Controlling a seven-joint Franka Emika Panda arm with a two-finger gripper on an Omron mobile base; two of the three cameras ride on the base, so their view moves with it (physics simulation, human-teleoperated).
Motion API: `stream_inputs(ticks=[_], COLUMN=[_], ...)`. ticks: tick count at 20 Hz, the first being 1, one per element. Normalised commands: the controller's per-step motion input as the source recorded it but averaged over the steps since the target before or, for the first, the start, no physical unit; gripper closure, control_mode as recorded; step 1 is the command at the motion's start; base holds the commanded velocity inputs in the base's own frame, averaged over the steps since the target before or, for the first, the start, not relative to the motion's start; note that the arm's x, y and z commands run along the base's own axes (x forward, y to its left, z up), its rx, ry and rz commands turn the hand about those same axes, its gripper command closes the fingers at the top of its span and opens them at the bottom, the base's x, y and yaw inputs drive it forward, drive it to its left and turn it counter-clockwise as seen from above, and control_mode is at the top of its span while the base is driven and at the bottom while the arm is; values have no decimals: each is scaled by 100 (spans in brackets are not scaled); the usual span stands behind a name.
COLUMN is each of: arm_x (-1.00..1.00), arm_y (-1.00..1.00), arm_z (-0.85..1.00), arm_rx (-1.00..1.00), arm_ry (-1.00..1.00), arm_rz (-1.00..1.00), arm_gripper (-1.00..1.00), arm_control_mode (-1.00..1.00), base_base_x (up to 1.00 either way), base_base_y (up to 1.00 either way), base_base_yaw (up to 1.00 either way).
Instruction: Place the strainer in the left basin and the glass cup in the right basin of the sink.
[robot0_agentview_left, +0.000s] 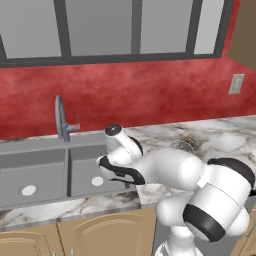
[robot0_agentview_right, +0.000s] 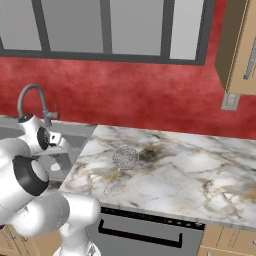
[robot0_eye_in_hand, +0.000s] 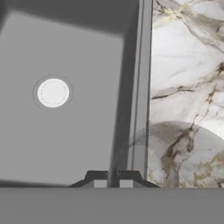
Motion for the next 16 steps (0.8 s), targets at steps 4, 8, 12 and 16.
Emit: stream_inputs(ticks=[4, 8, 12, 16], arm_x=[39, 28, 19, 11], arm_y=[20, 9, 5, 4], arm_z=[0, 0, 0, -3], arm_rx=[-7, 0, 0, 0], arm_ry=[0, 0, 0, 0], arm_rz=[0, 0, 0, 0], arm_gripper=[100, 100, 100, 100], arm_control_mode=[-100, -100, -100, -100], base_base_x=[0, 0, 0, 0], base_base_y=[0, 0, 0, 0], base_base_yaw=[0, 0, 0, 0])
